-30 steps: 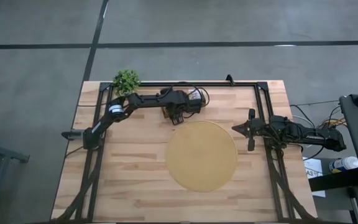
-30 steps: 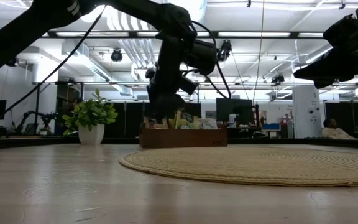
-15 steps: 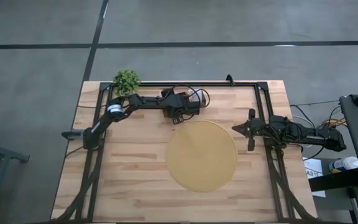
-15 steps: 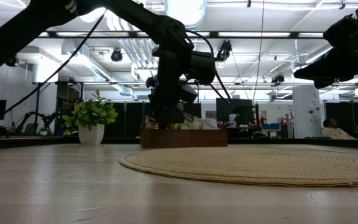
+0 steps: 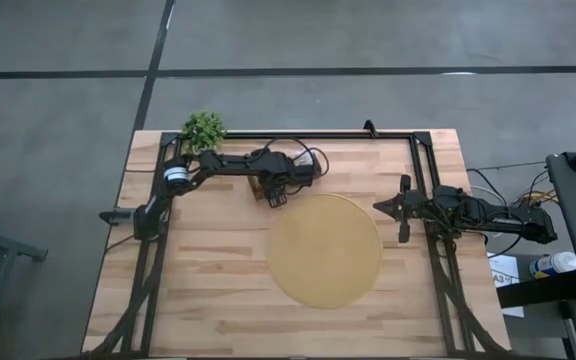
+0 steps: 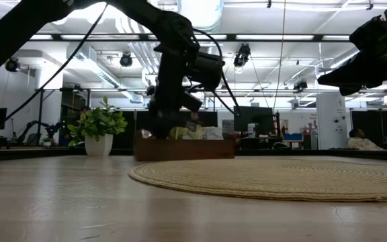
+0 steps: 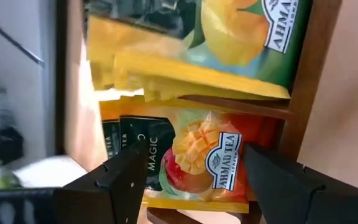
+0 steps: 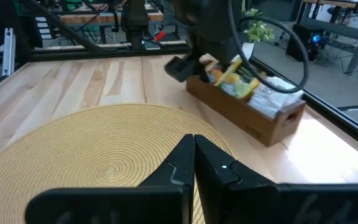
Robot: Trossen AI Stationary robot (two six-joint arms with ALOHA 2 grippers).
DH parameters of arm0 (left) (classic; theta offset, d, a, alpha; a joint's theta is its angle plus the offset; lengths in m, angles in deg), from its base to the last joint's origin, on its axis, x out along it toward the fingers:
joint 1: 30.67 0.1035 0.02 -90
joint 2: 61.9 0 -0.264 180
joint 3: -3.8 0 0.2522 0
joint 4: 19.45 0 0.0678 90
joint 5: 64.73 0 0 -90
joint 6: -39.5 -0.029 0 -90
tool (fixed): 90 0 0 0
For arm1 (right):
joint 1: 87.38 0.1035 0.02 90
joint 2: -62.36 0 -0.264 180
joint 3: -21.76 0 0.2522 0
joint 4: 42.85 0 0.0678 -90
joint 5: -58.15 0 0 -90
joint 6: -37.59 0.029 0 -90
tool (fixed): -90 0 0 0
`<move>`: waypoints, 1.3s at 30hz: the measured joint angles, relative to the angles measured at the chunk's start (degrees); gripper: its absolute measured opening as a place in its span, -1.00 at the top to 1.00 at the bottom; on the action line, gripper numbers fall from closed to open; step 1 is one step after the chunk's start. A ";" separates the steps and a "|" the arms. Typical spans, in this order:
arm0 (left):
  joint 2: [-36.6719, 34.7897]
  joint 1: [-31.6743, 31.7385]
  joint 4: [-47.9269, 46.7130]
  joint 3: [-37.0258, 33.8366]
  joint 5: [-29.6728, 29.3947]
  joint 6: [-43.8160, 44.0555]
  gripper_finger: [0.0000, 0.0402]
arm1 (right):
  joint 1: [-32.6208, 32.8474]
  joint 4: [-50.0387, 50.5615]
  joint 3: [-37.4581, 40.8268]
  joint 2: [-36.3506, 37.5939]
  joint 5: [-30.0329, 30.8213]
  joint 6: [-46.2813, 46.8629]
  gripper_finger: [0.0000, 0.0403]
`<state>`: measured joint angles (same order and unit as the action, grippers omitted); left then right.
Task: Pick & Place Tea
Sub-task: Put the orange tea bag into the left section of the wooden organizer, then return to Home Position
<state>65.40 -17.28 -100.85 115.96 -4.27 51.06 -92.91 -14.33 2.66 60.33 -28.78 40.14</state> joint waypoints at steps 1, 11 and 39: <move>-0.27 -0.12 -1.37 0.33 1.53 0.27 -0.28 | 0.00 0.00 -0.01 -0.01 0.01 0.00 0.96; -5.22 -0.64 -2.14 5.29 4.97 2.10 -0.28 | -0.01 0.00 0.00 -0.01 0.00 0.00 0.96; -28.69 -0.59 21.50 1.71 16.96 -0.82 -0.28 | 0.00 -0.02 0.00 -0.01 0.02 0.00 0.96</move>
<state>36.71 -17.86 -79.35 117.67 12.69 50.24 -92.90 -14.35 2.66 60.32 -28.76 40.14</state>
